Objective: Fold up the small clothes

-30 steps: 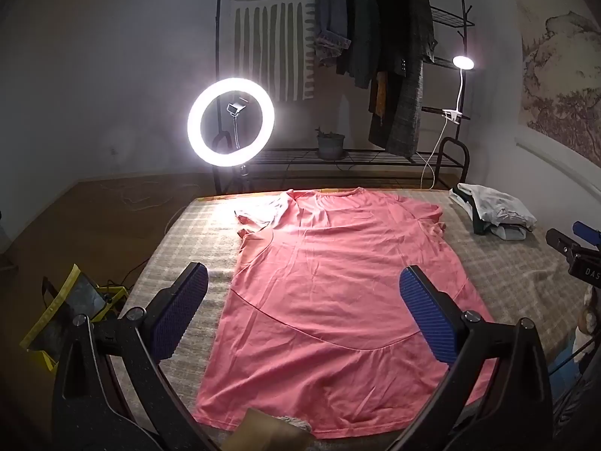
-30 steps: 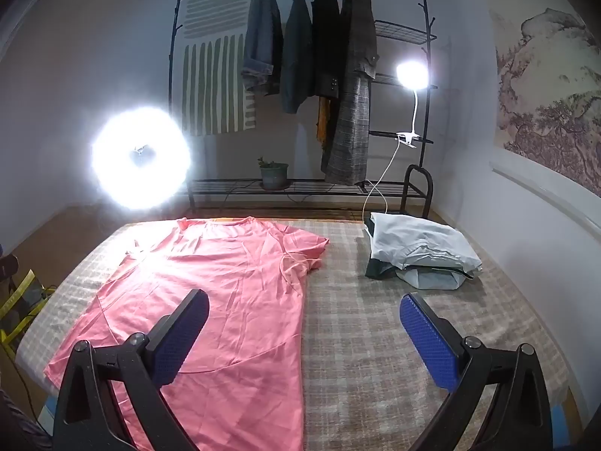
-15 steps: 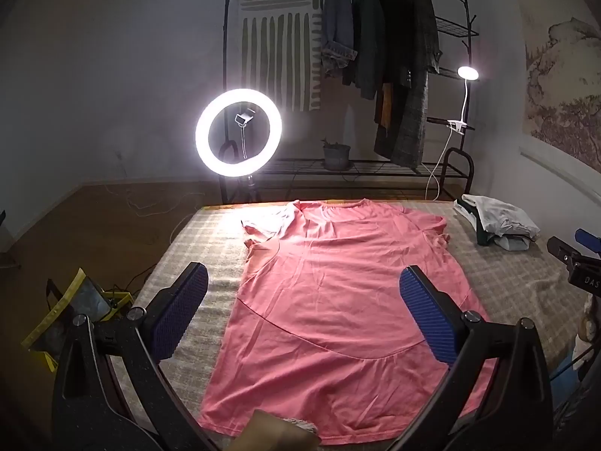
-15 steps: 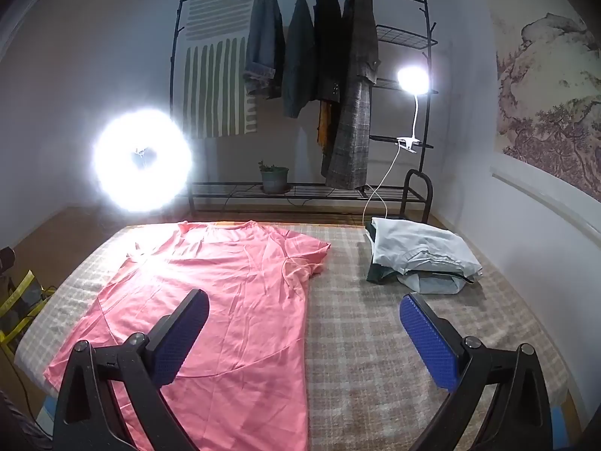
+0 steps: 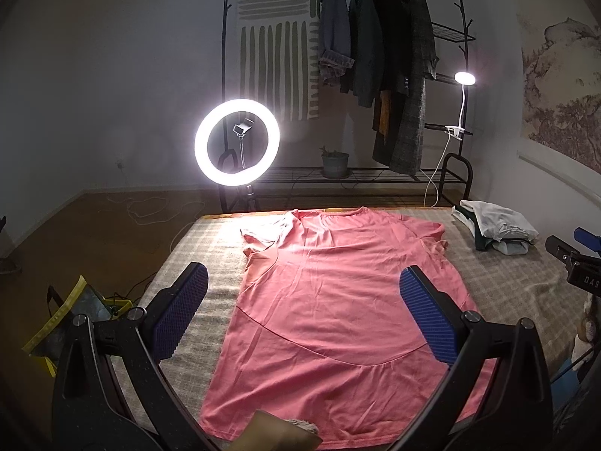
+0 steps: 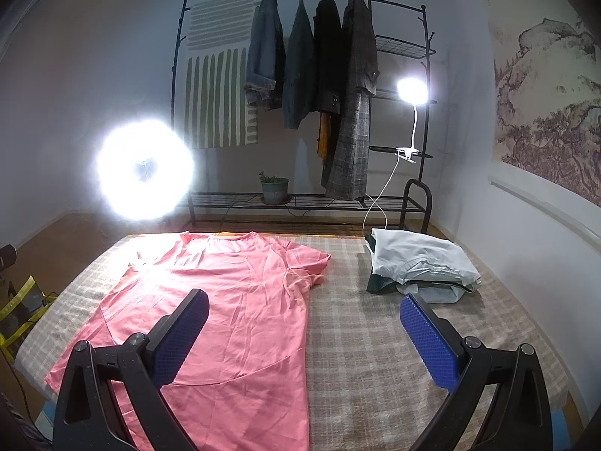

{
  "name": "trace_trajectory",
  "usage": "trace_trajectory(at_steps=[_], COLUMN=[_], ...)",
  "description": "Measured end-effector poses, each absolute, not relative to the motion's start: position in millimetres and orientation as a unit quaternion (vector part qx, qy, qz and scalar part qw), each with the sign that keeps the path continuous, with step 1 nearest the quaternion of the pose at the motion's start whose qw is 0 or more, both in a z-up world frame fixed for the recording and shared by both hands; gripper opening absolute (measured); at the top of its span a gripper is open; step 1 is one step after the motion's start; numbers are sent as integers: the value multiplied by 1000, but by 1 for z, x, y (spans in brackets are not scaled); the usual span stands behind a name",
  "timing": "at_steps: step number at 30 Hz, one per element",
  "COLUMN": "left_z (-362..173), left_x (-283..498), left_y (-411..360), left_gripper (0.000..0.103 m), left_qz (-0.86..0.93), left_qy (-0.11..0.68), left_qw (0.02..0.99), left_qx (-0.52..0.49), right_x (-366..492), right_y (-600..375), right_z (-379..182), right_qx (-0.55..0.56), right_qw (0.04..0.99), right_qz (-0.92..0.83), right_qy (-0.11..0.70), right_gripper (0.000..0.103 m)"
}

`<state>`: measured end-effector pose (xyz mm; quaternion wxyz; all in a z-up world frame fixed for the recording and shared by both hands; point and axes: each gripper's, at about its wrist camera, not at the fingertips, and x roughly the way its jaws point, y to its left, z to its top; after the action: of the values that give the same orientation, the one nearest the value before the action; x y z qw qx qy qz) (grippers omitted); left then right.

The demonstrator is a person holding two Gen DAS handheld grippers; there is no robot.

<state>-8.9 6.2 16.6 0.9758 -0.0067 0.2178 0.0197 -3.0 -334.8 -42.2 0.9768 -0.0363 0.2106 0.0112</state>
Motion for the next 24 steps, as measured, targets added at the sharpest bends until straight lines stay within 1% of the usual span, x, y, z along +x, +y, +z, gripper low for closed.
trace_trajectory(at_steps=[24], left_z=[17], left_x=[-8], left_y=[6], left_gripper=[103], left_qz=[19], left_qy=[218], left_qw=[976], left_qx=[-6], right_x=[-1], right_y=[-334], right_z=[-44], right_qx=[-37], right_qw=[976], right_qz=[12], right_qy=[214], right_gripper=[103])
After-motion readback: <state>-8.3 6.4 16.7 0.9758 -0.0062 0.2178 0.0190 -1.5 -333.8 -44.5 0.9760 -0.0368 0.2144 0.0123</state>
